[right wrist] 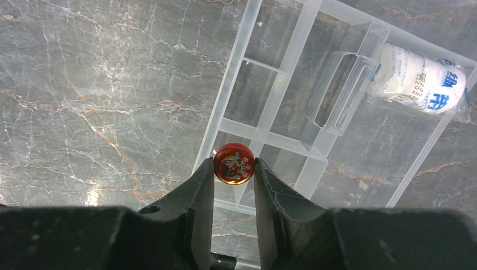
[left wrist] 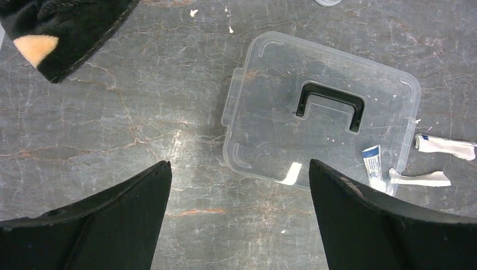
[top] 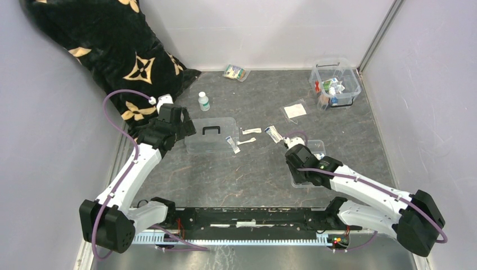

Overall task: Organize the medicine kit
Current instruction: Place the medical item at the medicine box compartment.

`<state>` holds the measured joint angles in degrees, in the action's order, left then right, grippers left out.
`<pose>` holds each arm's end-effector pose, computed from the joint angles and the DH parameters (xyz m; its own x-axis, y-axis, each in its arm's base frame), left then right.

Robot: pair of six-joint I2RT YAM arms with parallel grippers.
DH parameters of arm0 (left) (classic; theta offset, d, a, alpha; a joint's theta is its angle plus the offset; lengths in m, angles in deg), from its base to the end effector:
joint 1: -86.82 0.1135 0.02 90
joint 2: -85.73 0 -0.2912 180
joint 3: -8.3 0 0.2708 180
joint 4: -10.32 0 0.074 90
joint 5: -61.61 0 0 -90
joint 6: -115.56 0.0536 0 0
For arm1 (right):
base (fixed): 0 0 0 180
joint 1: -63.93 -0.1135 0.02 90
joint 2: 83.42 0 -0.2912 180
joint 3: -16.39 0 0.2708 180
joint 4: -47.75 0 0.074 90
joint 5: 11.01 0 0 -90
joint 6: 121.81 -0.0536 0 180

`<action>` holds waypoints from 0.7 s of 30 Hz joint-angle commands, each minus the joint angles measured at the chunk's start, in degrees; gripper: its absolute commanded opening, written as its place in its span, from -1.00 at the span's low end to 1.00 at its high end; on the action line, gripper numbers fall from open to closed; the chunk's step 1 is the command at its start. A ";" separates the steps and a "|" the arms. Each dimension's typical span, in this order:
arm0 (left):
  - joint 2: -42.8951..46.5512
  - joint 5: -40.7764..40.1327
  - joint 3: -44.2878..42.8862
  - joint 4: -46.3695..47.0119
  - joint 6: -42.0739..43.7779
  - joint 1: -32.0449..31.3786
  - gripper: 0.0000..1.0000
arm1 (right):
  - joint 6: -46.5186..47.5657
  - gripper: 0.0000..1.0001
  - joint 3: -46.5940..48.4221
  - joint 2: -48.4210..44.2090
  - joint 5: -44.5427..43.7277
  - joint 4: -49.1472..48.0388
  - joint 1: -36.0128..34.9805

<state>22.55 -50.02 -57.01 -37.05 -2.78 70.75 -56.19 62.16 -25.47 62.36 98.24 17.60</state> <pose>0.2423 -0.0492 0.2955 -0.6043 -0.2851 -0.7440 -0.3169 0.9427 -0.1039 0.1407 0.1252 0.1918 -0.8074 -0.2729 -0.5231 -0.2954 0.9544 -0.0421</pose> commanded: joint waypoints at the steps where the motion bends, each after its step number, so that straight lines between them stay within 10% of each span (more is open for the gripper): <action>1: 0.92 0.71 -0.09 1.78 1.89 0.41 0.94 | -0.37 -0.33 -0.26 -0.23 -1.04 1.96 0.44; 21: 0.92 0.85 -0.14 1.86 1.97 0.39 0.94 | 1.67 -0.06 1.67 -2.32 2.27 -3.20 0.75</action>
<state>22.57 -49.28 -57.01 -37.05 -2.74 70.75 -56.13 61.92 -25.40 62.56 98.27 18.13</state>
